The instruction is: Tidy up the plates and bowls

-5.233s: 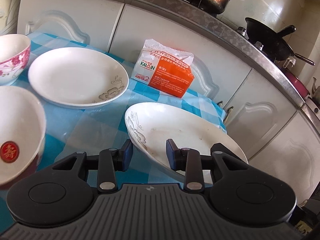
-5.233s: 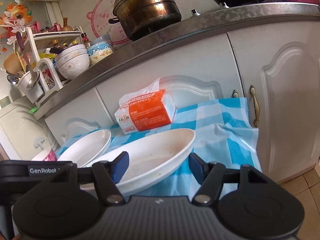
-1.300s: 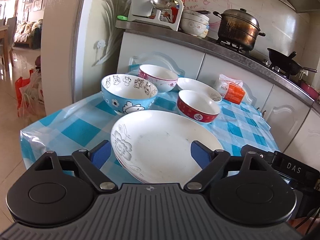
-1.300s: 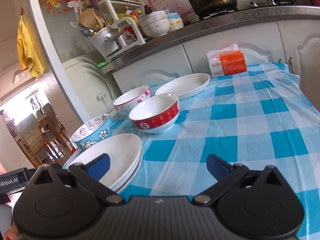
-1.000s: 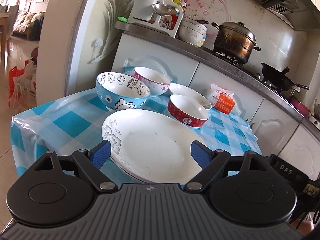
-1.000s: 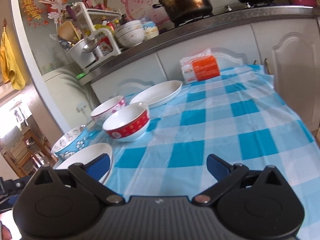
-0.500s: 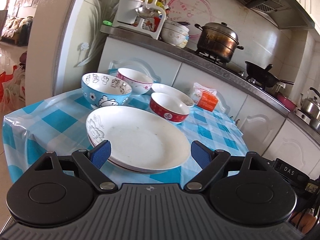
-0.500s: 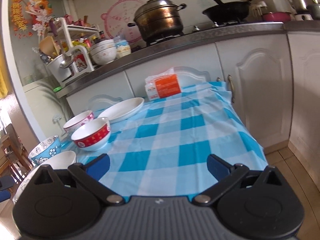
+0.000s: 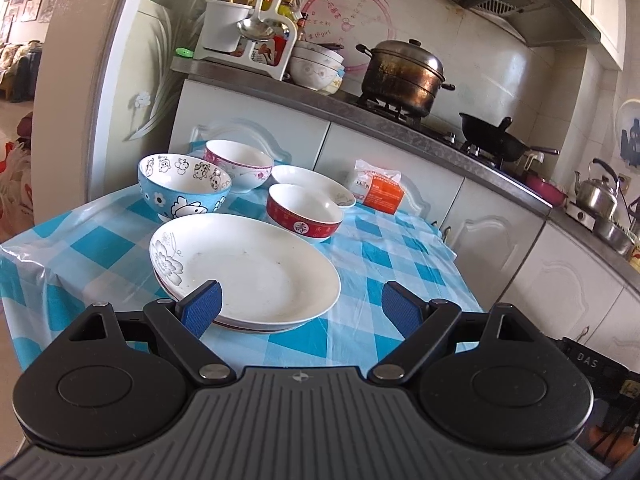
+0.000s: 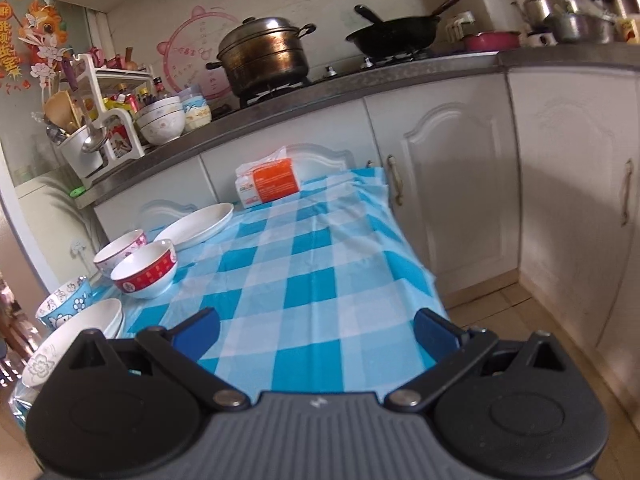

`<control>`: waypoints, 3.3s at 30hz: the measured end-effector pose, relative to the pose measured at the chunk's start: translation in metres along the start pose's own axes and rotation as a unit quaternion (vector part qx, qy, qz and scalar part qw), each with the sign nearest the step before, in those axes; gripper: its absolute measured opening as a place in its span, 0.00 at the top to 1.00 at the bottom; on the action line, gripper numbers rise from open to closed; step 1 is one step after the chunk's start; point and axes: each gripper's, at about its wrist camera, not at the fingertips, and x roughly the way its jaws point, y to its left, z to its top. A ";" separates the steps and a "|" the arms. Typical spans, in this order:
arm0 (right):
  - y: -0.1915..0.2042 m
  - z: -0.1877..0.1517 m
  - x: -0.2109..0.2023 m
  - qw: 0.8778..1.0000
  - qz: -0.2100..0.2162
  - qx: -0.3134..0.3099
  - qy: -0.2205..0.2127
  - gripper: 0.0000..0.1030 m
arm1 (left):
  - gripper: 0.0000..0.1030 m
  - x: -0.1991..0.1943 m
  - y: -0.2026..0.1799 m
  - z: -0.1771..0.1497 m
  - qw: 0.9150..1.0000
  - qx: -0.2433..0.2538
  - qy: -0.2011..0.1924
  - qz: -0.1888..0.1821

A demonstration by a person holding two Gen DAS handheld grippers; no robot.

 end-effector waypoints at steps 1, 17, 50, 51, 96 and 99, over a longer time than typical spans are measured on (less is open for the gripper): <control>0.003 0.001 -0.005 1.000 -0.014 -0.018 0.001 0.01 | 0.00 0.001 -0.002 0.002 1.000 0.008 0.007 0.000; -0.033 0.044 0.045 0.982 -0.115 0.069 0.135 0.01 | 0.00 0.072 0.004 0.098 0.999 -0.010 0.039 -0.029; 0.047 0.125 0.320 0.949 0.224 0.188 0.118 0.01 | 0.00 0.383 -0.014 0.205 0.993 -0.017 0.117 -0.019; 0.050 0.124 0.325 0.947 0.230 0.188 0.119 0.01 | 0.00 0.389 -0.014 0.206 0.992 -0.018 0.124 -0.018; 0.084 0.106 0.379 0.918 0.330 0.162 0.149 0.23 | 0.00 0.484 -0.008 0.201 0.971 0.006 0.228 0.074; 0.086 0.106 0.380 0.918 0.328 0.164 0.148 0.21 | 0.00 0.486 -0.016 0.197 0.967 0.031 0.244 0.069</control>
